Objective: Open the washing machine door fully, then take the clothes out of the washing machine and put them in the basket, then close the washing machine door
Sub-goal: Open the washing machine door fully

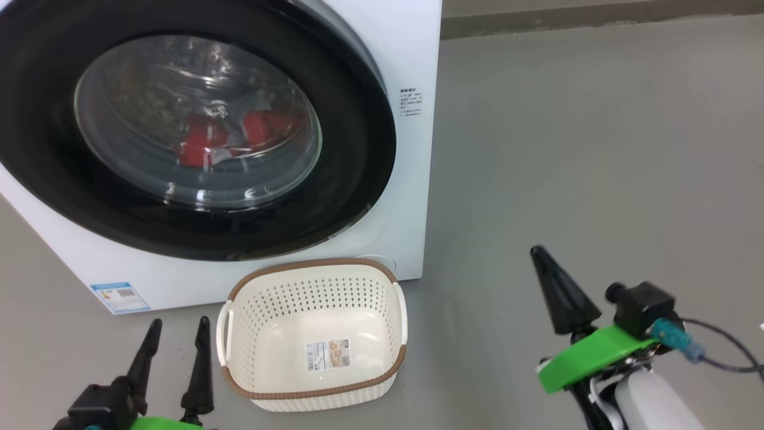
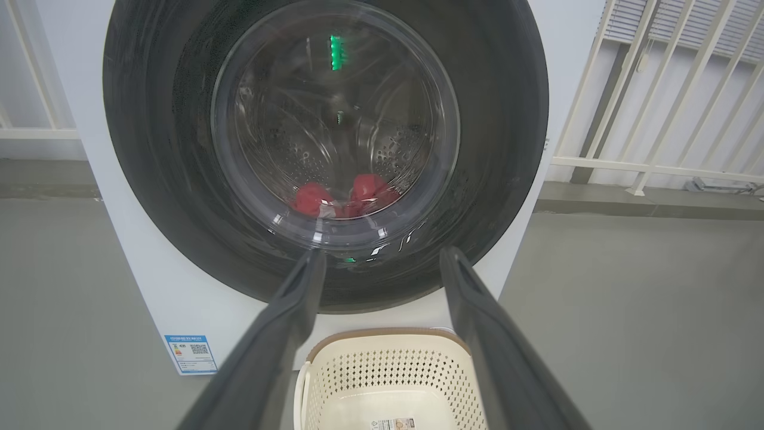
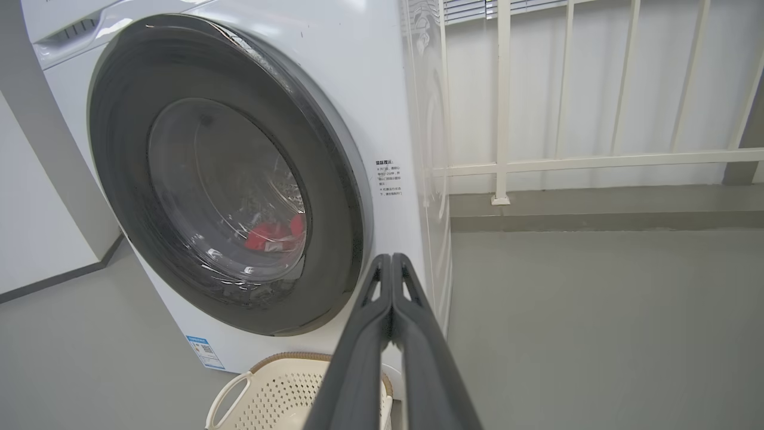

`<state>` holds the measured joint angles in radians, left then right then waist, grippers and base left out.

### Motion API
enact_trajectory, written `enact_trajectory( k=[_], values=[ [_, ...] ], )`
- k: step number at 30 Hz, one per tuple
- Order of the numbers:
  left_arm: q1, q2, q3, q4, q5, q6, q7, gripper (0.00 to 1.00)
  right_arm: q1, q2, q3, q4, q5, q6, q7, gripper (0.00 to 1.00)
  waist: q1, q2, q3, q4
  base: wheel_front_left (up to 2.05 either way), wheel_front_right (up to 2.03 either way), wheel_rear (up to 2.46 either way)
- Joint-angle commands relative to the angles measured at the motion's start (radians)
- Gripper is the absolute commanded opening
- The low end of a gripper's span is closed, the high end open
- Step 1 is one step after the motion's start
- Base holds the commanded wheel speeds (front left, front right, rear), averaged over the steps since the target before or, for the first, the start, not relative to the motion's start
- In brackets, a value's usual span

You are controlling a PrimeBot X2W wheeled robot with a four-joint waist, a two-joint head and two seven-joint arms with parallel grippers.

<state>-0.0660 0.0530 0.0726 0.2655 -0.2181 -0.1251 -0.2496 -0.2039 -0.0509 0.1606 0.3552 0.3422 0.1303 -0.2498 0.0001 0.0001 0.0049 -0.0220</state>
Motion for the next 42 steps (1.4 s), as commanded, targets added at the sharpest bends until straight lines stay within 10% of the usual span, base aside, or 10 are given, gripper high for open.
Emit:
enact_trajectory(
  k=[1,29,42],
  values=[
    [-0.044,0.016,0.027,-0.023,0.004,-0.006,-0.012,1.0,-0.056,0.001,0.01,-0.021,0.028,0.0,-0.012,0.0,0.0,-0.0001,0.008,0.007,0.0,0.0,0.0],
    [-0.144,0.005,-0.019,-0.099,-0.038,-0.006,-0.012,1.0,-0.431,-0.059,0.04,0.145,0.703,0.0,-0.009,0.0,0.0,-0.0001,0.222,0.128,0.0,0.0,0.0],
    [-0.205,-0.001,-0.059,-0.123,-0.075,-0.006,-0.012,1.0,-0.625,-0.139,0.11,0.211,1.045,0.0,0.19,0.0,0.0,-0.0001,0.34,0.191,0.0,0.0,0.0]
  ],
)
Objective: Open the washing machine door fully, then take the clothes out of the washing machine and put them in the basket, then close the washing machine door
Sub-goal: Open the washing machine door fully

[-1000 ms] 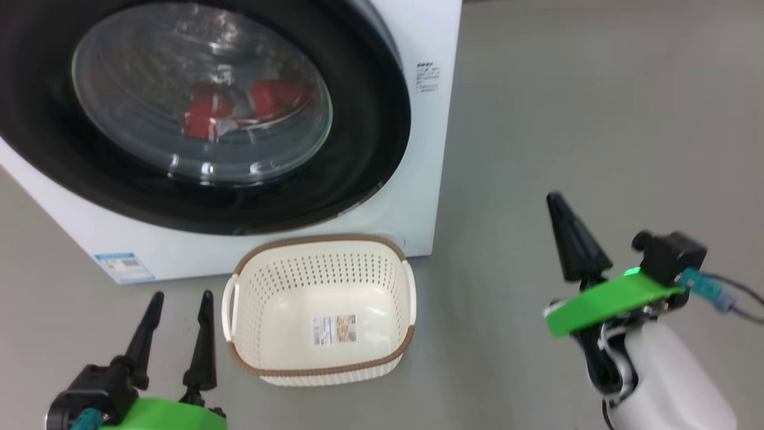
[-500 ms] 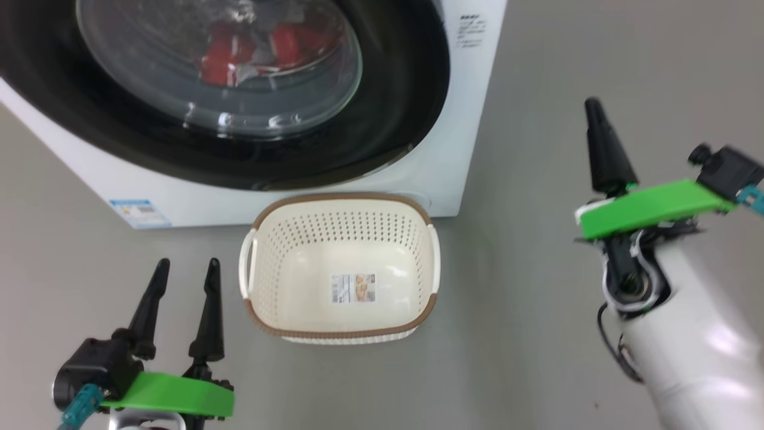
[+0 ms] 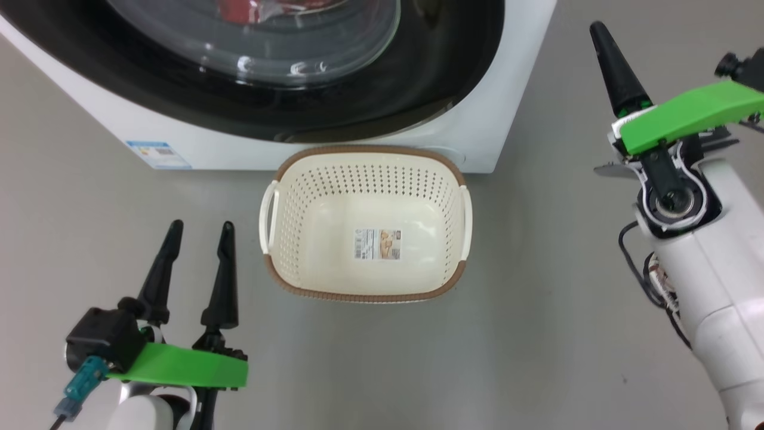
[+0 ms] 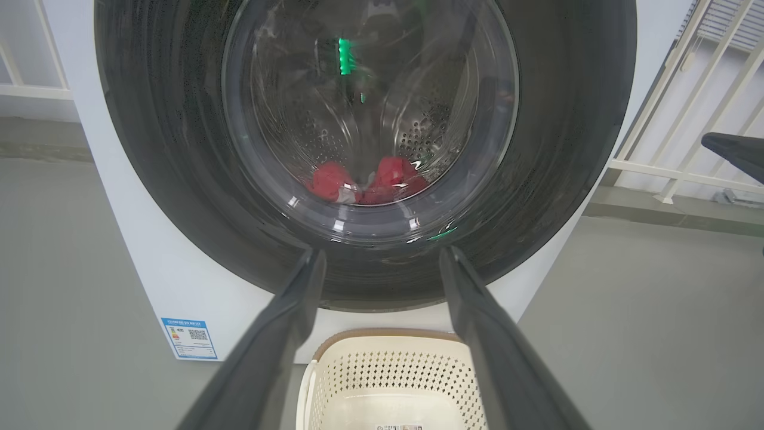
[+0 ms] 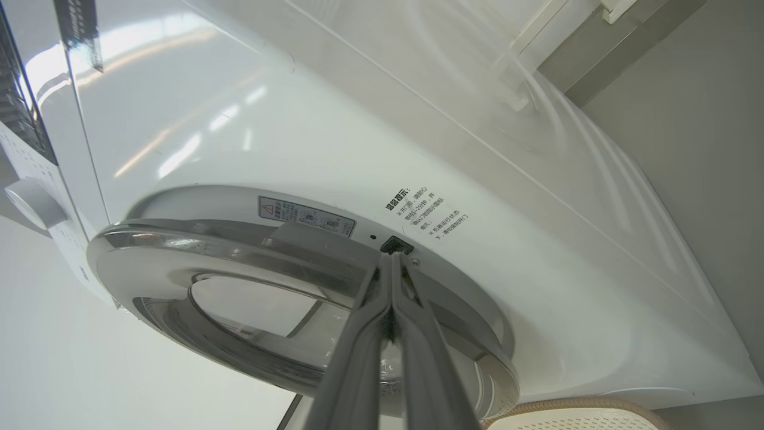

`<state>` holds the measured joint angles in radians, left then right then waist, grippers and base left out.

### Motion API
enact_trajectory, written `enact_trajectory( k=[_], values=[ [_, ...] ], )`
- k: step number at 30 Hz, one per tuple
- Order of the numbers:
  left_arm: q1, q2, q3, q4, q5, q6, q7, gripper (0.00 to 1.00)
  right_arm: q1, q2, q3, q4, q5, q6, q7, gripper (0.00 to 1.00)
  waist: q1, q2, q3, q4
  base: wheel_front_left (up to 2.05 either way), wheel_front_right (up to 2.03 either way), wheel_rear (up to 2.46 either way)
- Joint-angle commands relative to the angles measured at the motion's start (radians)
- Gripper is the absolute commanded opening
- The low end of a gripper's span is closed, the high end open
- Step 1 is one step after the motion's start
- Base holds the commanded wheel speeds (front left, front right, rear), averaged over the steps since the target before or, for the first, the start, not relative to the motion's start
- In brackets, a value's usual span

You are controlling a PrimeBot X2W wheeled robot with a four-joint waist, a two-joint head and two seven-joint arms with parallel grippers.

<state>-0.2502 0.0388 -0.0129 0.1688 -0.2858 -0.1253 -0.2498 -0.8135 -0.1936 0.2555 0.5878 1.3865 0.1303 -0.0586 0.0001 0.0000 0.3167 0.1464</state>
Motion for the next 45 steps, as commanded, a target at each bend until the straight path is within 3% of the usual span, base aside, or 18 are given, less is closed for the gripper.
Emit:
enact_trajectory(
  k=[1,15,45],
  values=[
    [-0.024,0.013,0.023,-0.027,-0.008,-0.005,-0.012,1.0,-0.03,-0.002,0.018,-0.02,0.016,0.0,0.013,0.0,-0.0001,0.0,0.037,0.026,0.0,0.0,0.0],
    [-0.063,0.012,-0.027,-0.006,0.002,-0.005,-0.012,1.0,-0.159,-0.019,-0.084,-0.018,0.29,0.0,0.275,0.0,-0.0001,0.0,0.096,0.092,0.0,0.0,0.0],
    [-0.114,0.011,-0.07,0.03,-0.008,-0.005,-0.012,1.0,-0.348,-0.047,-0.134,0.137,0.263,0.0,0.501,0.0,-0.0001,0.0,0.19,0.169,0.0,0.0,0.0]
  ],
)
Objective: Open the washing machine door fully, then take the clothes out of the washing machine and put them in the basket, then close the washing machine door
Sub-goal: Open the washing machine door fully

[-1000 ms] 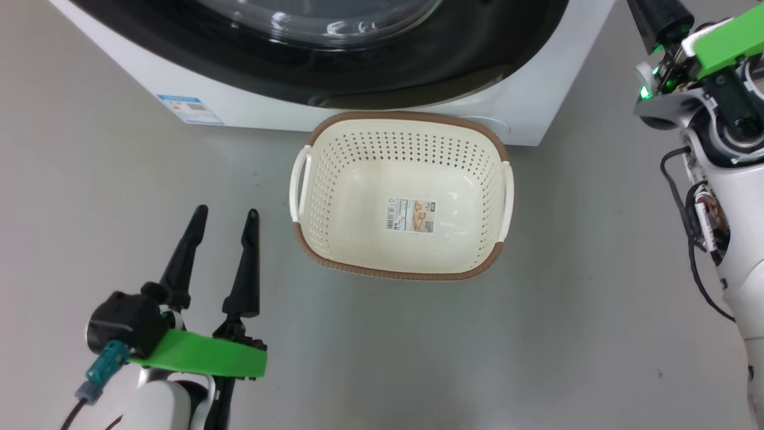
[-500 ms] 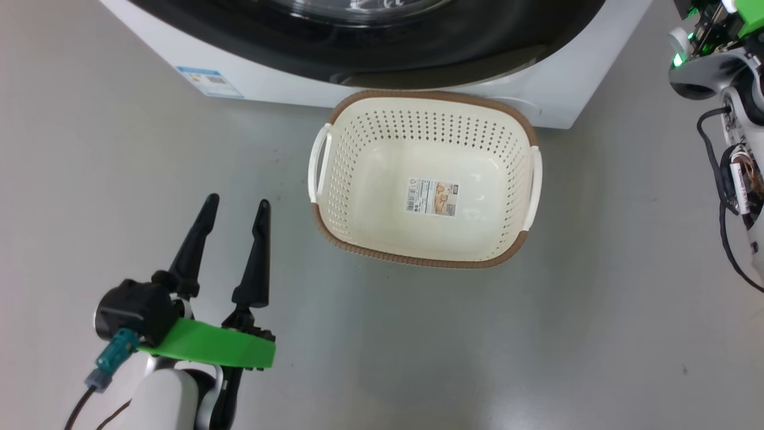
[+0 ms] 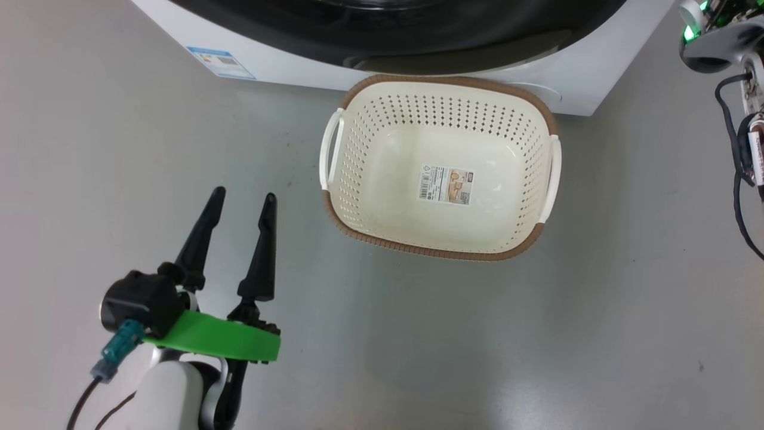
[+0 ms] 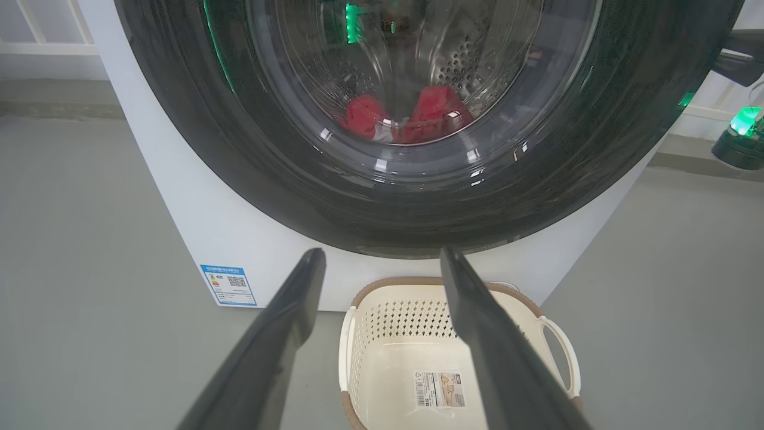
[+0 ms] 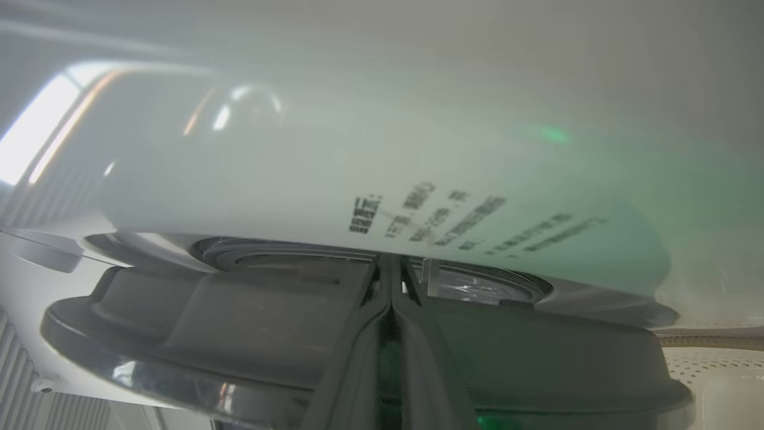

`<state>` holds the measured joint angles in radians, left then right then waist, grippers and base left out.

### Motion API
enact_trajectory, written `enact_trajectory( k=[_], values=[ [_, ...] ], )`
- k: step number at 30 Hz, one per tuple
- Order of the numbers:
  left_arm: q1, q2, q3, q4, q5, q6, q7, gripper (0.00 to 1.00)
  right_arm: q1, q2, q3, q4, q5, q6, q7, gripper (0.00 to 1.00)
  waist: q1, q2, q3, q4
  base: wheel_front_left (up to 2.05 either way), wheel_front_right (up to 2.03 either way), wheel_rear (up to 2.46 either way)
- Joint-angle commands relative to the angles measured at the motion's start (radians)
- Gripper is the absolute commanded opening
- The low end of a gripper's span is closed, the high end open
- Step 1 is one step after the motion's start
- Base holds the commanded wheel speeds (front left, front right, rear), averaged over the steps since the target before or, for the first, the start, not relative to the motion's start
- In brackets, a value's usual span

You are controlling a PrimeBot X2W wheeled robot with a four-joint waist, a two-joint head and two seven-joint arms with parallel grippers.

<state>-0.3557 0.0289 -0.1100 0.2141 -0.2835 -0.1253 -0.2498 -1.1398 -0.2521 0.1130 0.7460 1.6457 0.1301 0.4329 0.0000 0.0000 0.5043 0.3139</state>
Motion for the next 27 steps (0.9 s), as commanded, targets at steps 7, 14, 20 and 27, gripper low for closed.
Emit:
enact_trajectory(
  k=[7,14,20,27],
  values=[
    [-0.014,0.021,0.033,-0.005,-0.011,-0.005,-0.012,1.0,-0.043,0.021,0.031,0.022,0.021,0.001,0.139,0.0,0.0,0.0,0.003,-0.004,0.0,0.0,0.0],
    [-0.019,0.021,0.039,-0.008,-0.003,-0.005,-0.012,1.0,-0.039,0.031,0.05,0.023,0.027,0.001,0.236,0.0,0.0,0.0,-0.005,-0.017,0.0,0.0,0.0],
    [-0.015,0.026,0.051,-0.001,0.015,-0.005,-0.012,1.0,-0.006,0.05,0.055,0.012,0.033,0.001,0.286,0.0,0.0,0.0,-0.025,-0.036,0.0,0.0,0.0],
    [-0.01,0.03,0.065,0.0,0.026,-0.005,-0.012,1.0,0.031,0.068,0.07,0.001,0.031,0.001,0.342,0.0,0.0,0.0,-0.043,-0.053,0.0,0.0,0.0]
  ],
)
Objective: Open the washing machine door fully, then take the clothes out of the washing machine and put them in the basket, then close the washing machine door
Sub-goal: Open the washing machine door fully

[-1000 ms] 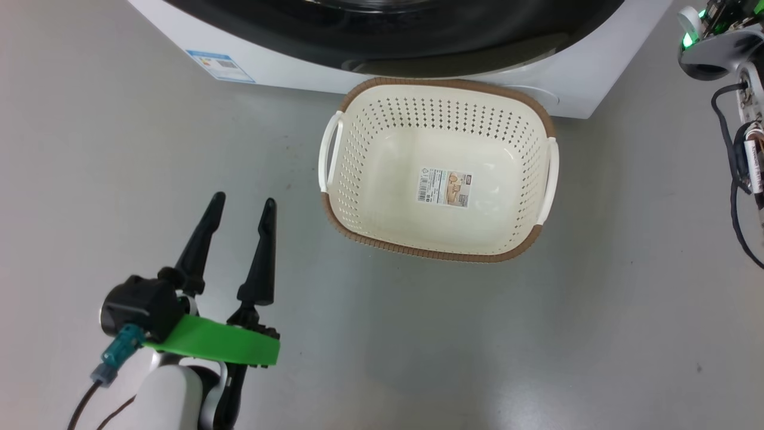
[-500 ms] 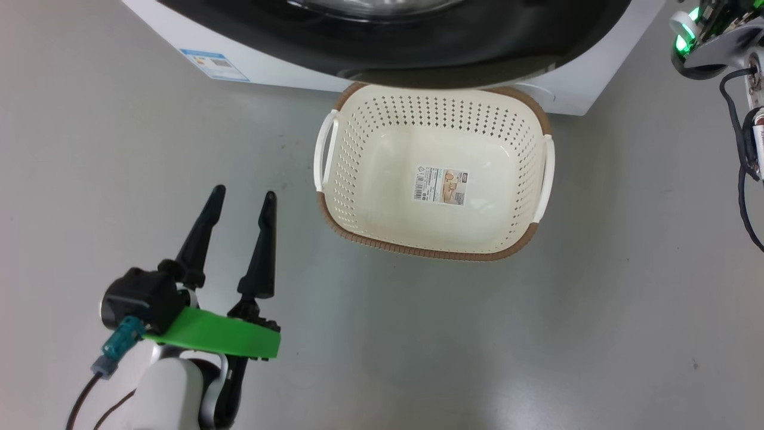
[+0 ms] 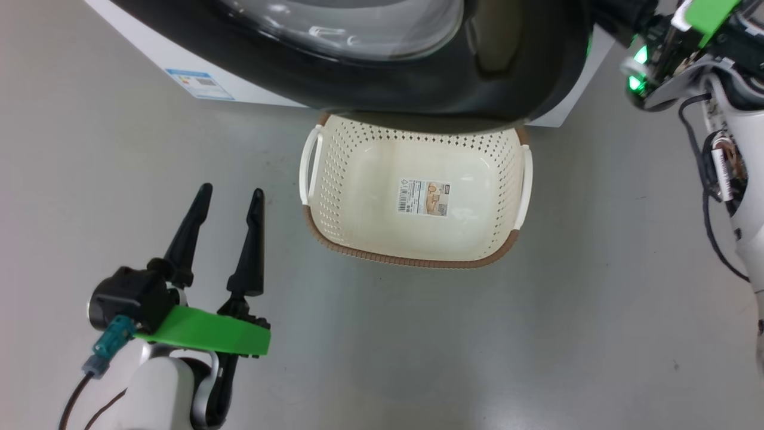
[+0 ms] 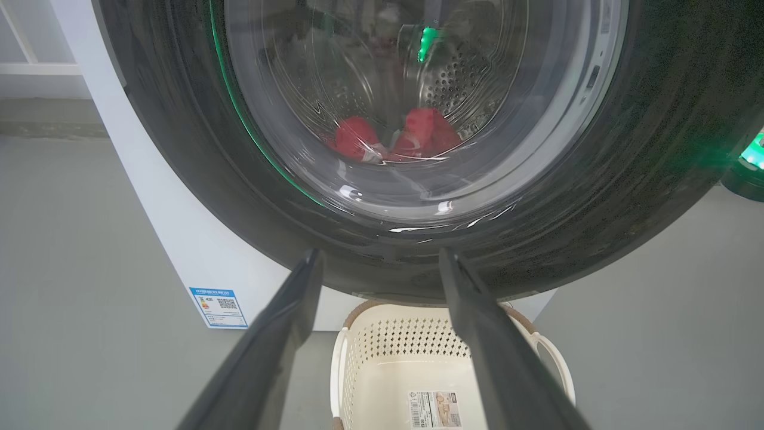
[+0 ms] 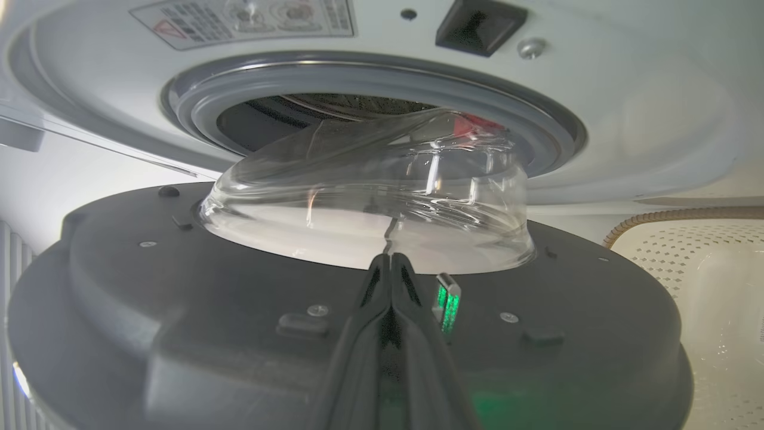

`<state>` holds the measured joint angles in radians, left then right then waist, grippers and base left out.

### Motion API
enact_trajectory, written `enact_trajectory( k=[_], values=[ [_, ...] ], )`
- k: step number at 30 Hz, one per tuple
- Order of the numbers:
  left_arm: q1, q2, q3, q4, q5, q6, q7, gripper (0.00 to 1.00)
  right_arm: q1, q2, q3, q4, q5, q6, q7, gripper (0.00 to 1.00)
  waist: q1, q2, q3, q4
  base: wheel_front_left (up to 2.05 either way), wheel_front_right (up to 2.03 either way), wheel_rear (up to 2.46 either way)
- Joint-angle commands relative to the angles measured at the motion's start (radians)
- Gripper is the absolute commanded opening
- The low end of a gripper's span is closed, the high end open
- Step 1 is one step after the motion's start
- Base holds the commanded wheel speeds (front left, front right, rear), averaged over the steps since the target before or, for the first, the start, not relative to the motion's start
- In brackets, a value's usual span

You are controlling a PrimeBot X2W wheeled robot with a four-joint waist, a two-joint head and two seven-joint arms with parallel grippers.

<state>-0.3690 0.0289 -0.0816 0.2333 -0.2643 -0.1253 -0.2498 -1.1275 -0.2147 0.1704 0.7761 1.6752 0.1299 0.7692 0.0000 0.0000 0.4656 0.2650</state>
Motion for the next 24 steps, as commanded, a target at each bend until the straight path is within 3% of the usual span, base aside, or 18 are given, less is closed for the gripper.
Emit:
enact_trajectory(
  k=[1,14,24],
  values=[
    [0.004,0.031,0.038,-0.019,0.009,-0.005,-0.012,1.0,0.023,0.034,0.013,-0.03,0.005,0.001,0.019,0.0,0.0,0.0,-0.006,-0.007,0.0,0.0,0.0],
    [0.009,0.046,0.041,-0.002,0.011,-0.005,-0.012,1.0,0.09,0.072,0.036,-0.027,-0.001,0.001,0.107,0.0,0.0,0.0,-0.057,-0.037,0.0,0.0,0.0],
    [0.029,0.049,0.046,0.001,0.008,-0.005,-0.012,1.0,0.146,0.103,0.038,-0.017,-0.014,0.001,0.112,0.0,0.0,0.0,-0.096,-0.049,0.0,0.0,0.0]
  ],
)
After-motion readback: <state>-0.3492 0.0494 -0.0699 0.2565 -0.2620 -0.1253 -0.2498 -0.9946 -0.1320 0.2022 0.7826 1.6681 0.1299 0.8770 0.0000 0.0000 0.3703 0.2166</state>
